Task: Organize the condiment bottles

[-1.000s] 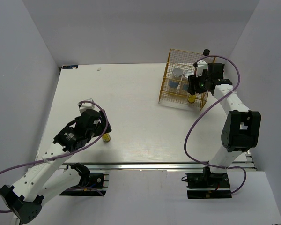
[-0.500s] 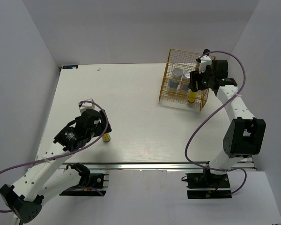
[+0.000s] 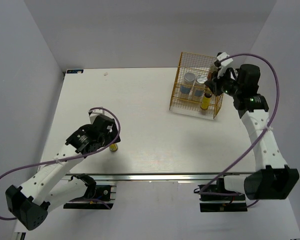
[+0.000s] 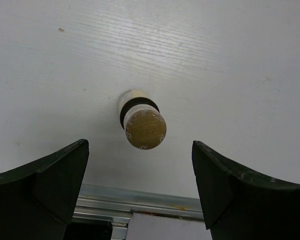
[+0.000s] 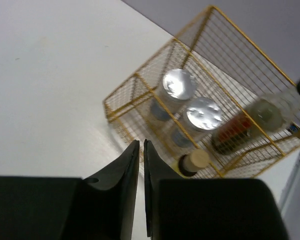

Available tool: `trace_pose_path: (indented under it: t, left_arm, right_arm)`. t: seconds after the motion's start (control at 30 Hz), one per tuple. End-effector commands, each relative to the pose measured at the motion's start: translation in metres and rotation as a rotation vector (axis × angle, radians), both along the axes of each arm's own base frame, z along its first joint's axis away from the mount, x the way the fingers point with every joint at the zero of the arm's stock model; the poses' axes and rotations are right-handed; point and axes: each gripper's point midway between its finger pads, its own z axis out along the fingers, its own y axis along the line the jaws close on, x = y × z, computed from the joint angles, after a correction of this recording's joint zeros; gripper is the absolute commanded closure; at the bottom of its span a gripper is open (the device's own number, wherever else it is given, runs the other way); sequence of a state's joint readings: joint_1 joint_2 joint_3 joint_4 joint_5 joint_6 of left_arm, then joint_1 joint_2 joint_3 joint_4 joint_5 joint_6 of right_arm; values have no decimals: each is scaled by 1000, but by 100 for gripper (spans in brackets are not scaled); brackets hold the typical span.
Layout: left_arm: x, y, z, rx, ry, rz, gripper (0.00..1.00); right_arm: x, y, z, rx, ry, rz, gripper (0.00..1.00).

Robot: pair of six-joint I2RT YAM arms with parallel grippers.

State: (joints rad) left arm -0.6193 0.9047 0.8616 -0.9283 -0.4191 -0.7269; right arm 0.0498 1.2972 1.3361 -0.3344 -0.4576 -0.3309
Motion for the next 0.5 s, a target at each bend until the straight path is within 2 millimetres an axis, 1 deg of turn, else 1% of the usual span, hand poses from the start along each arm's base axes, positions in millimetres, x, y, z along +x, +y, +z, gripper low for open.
trace_pose_path:
  t: [0.0, 0.03, 0.07, 0.1, 0.27, 0.47]
  left_arm:
    - [4, -2, -2, 22, 29, 15, 8]
    - [5, -3, -4, 26, 38, 13, 8]
    - [6, -4, -7, 26, 45, 10, 10]
    - [6, -6, -9, 26, 54, 5, 11]
    - [8, -9, -23, 45, 83, -11, 15]
    - [16, -11, -32, 76, 87, -11, 21]
  right_arm:
    - [-31, 35, 0, 8, -63, 180, 87]
    - [-35, 39, -2, 13, -61, 189, 85]
    - [-39, 42, -4, 20, -55, 201, 77]
    - [-42, 45, -10, 26, -39, 208, 75]
    - [-51, 48, -15, 52, -16, 217, 70]
    - [-56, 53, -17, 86, 3, 223, 68]
